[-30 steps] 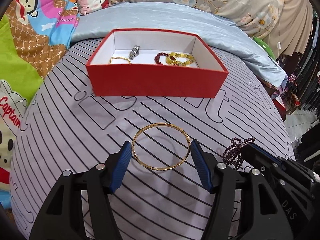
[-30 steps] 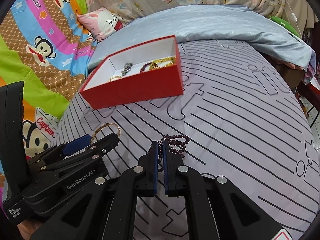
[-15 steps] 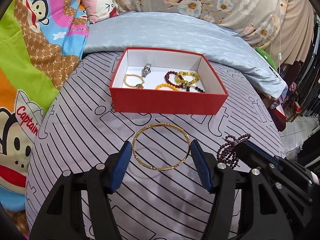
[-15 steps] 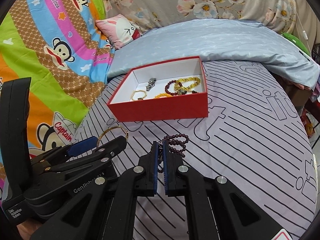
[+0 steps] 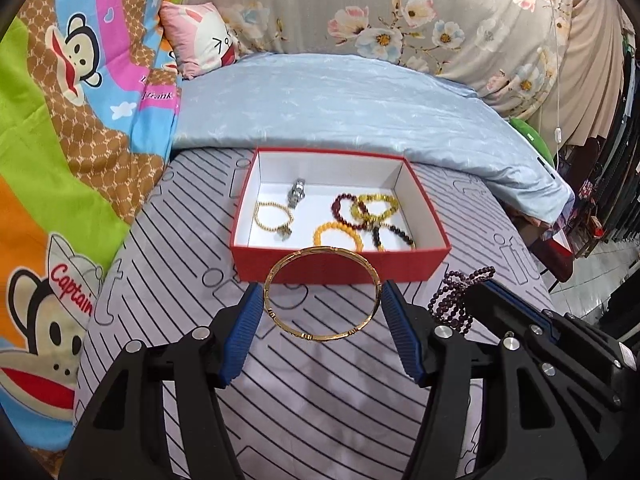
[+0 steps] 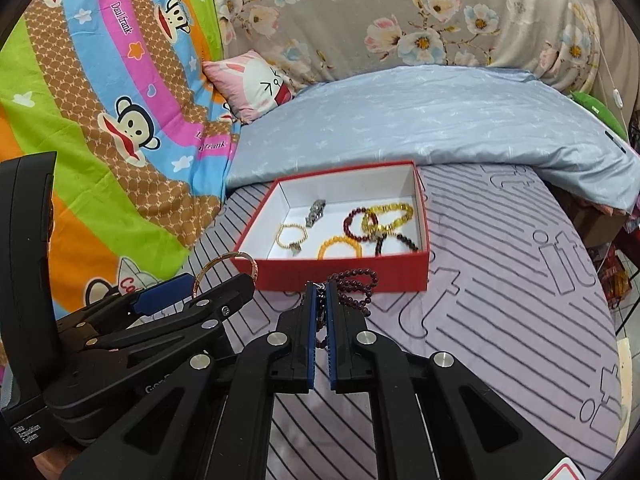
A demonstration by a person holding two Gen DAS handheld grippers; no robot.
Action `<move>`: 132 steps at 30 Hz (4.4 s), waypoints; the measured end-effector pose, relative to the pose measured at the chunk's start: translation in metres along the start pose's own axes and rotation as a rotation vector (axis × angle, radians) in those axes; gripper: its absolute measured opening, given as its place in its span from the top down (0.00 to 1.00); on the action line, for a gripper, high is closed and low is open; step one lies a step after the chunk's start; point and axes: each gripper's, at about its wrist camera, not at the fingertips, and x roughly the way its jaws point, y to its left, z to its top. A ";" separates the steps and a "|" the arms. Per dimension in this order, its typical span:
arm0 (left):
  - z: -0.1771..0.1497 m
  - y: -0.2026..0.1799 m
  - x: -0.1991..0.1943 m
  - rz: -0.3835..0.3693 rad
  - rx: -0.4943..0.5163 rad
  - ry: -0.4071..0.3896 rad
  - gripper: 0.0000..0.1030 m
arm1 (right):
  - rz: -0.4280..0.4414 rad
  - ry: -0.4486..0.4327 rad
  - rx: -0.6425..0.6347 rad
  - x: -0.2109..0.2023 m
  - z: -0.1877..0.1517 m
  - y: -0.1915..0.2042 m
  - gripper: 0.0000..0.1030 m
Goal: Organize jewelry
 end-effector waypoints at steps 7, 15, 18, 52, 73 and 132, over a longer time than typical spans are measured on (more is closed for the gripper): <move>0.027 0.000 0.000 0.009 0.006 -0.044 0.44 | -0.001 -0.046 -0.017 0.005 0.027 0.003 0.95; 0.055 0.000 0.009 0.027 0.017 -0.081 0.44 | -0.005 -0.082 -0.029 0.016 0.054 0.004 0.95; 0.064 -0.001 0.015 0.034 0.021 -0.087 0.44 | -0.008 -0.087 -0.031 0.024 0.064 0.002 0.95; 0.105 0.004 0.132 0.090 0.034 0.005 0.44 | -0.064 -0.011 -0.011 0.133 0.102 -0.029 0.95; 0.100 0.014 0.175 0.103 0.014 0.075 0.44 | -0.088 0.058 -0.011 0.173 0.095 -0.034 0.94; 0.042 0.016 0.071 0.230 -0.059 0.013 0.11 | -0.235 -0.044 0.017 0.058 0.038 -0.027 0.26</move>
